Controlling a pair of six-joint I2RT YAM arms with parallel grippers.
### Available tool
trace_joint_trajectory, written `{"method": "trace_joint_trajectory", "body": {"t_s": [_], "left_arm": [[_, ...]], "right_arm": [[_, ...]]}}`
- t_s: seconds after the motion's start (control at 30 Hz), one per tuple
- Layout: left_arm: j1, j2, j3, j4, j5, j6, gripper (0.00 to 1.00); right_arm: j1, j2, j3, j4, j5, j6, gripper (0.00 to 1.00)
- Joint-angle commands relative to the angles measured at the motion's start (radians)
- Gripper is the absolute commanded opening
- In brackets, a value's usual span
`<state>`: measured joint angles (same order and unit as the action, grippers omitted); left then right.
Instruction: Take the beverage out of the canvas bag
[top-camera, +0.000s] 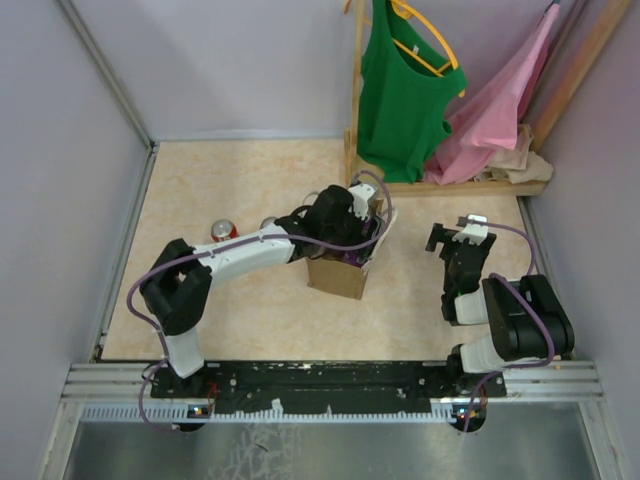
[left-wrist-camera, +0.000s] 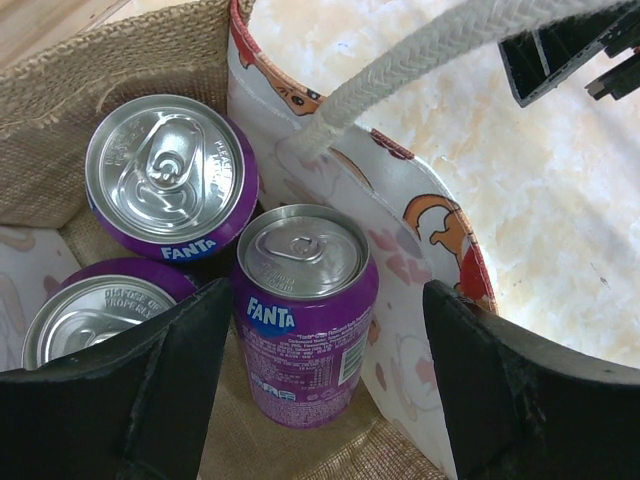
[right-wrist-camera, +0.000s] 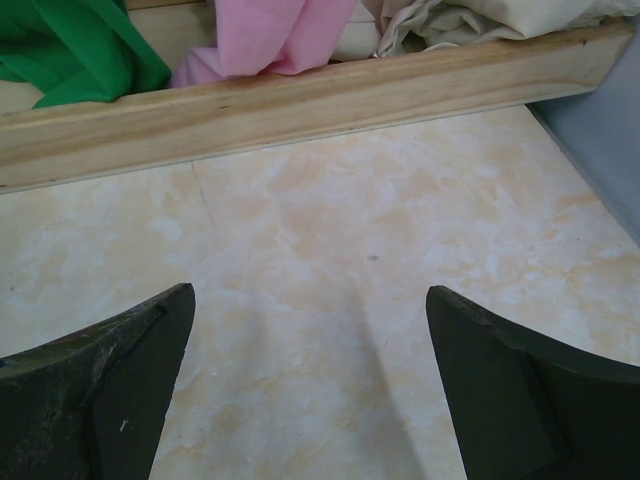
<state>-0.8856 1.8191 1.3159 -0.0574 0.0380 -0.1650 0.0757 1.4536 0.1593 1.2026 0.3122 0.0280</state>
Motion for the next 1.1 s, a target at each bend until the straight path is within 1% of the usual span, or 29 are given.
{"method": "trace_joint_trajectory", "body": {"t_s": [0.0,0.17,0.63,0.87,0.97,1.07], "left_arm": [[-0.007,0.009,0.064,-0.094,-0.051,-0.002,0.84],[-0.012,0.054,0.109,-0.155,-0.056,0.005,0.86],[-0.016,0.1,0.143,-0.189,-0.056,0.007,0.87],[-0.016,0.113,0.143,-0.17,-0.04,0.006,0.86],[-0.016,0.116,0.14,-0.157,-0.031,0.005,0.83],[-0.017,0.117,0.141,-0.152,-0.016,0.002,0.76]], "right_arm": [[-0.002,-0.004,0.016,0.034,0.001,0.004,0.99],[-0.002,-0.004,0.017,0.034,0.002,0.004,0.99],[-0.002,-0.004,0.016,0.034,0.001,0.004,0.99],[-0.002,-0.005,0.017,0.034,0.002,0.004,0.99],[-0.002,-0.004,0.017,0.034,0.001,0.004,0.99],[-0.002,-0.004,0.017,0.034,0.001,0.004,0.99]]}}
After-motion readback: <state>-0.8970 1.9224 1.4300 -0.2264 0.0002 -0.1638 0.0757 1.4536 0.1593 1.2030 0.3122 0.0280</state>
